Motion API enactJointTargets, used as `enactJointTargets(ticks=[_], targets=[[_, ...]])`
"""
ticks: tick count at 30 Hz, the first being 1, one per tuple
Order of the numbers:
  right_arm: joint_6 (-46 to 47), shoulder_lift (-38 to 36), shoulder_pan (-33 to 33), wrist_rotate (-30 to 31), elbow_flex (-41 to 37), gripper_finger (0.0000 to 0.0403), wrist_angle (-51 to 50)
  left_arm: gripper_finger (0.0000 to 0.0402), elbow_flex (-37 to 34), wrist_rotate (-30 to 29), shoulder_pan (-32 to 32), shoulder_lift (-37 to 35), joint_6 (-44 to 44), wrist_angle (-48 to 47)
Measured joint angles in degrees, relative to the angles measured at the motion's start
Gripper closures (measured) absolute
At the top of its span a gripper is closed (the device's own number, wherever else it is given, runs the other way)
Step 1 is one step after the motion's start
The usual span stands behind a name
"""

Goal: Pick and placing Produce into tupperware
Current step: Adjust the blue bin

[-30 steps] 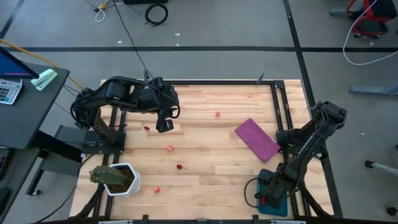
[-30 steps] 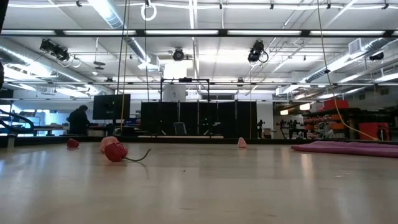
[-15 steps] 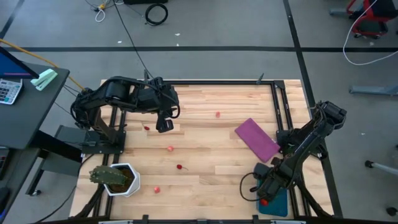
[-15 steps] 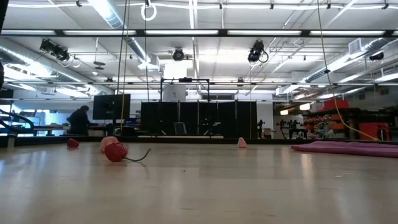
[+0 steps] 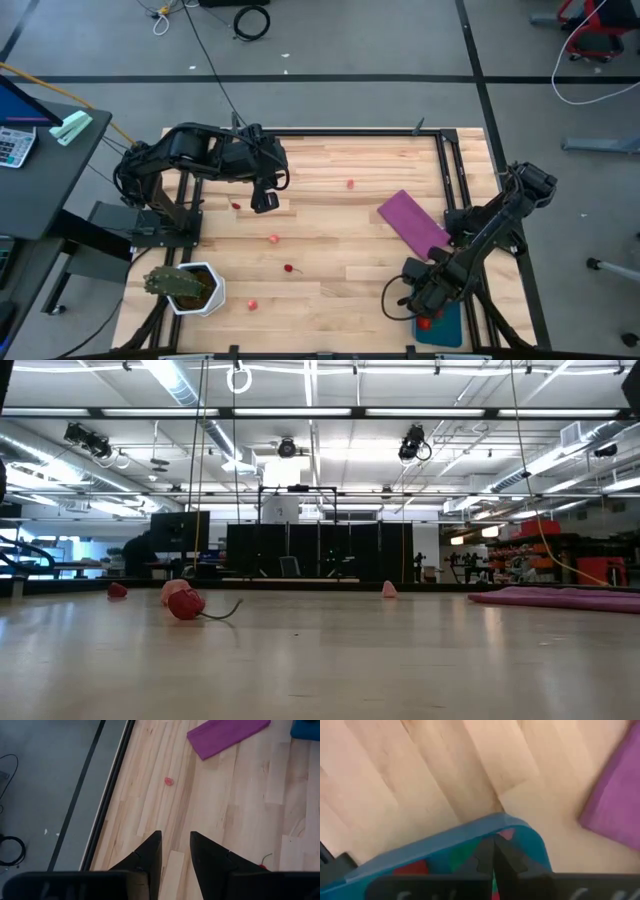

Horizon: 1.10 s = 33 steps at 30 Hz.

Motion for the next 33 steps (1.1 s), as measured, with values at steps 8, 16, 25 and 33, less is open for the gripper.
enactJointTargets(ticks=[8,16,25,33], targets=[[-6.9,0.0,-5.2,6.7,-2.7,0.0397,4.4,0.0294,0.0,0.0,0.0,0.0,0.0,0.0],[-21.4,0.0,-13.9,10.9,-7.9,0.0399,19.6,0.0294,0.0,0.0,0.0,0.0,0.0,0.0],[-35.8,0.0,-23.6,14.0,-8.2,0.0399,29.4,0.0294,0.0,0.0,0.0,0.0,0.0,0.0],[-45.0,0.0,-26.9,14.0,-5.3,0.0386,35.6,0.0294,0.0,0.0,0.0,0.0,0.1,0.0]])
